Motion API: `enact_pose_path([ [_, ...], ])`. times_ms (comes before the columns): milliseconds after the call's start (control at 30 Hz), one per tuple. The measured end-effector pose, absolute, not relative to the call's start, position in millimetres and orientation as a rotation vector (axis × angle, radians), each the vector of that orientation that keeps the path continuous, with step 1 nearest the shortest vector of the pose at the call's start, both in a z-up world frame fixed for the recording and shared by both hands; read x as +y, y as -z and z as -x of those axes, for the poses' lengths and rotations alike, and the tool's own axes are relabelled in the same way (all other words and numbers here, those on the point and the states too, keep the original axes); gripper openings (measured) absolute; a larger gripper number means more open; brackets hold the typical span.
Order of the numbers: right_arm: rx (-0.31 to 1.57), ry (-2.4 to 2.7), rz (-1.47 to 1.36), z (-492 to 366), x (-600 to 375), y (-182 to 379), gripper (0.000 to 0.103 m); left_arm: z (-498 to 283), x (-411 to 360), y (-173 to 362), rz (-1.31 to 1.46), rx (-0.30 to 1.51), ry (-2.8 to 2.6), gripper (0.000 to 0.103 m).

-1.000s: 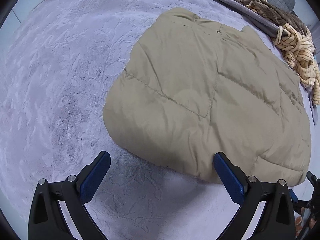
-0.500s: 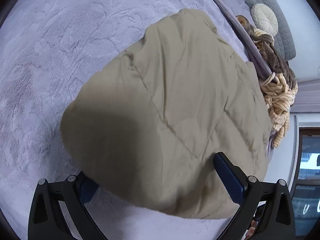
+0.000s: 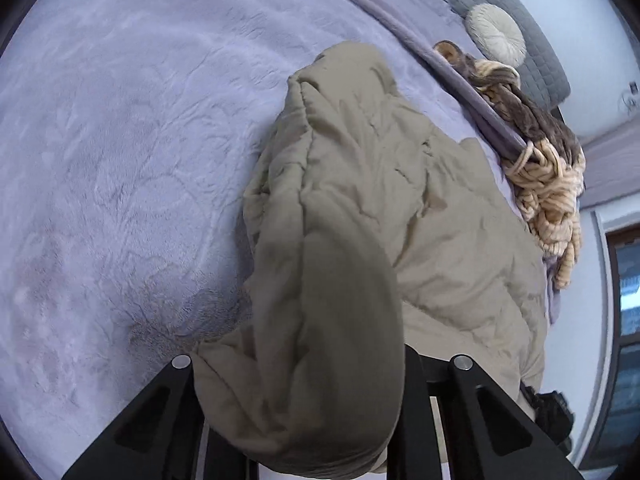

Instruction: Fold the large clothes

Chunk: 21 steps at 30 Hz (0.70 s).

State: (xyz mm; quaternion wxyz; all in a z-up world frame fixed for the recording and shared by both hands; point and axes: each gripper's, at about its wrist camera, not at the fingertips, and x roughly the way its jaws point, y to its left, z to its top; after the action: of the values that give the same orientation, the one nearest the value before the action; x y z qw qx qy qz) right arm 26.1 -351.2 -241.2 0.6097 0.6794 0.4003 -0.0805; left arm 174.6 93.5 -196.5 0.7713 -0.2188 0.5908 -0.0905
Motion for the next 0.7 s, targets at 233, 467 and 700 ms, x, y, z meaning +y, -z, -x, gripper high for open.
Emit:
enact_pose_path([
  [233,0.894,0.176,-1.487,-3,-335,205,0.024,-149,83,142,0.305,1.183,0.288,0.018],
  [467,0.909,0.189,-1.445,53,-292,187,0.024,-80,123,124,0.240,1.210,0.371,0.018],
  [700,0.947,0.223,-1.472,119,-248,193,0.024,0,163,137,0.210,1.312,0.369,0.018],
])
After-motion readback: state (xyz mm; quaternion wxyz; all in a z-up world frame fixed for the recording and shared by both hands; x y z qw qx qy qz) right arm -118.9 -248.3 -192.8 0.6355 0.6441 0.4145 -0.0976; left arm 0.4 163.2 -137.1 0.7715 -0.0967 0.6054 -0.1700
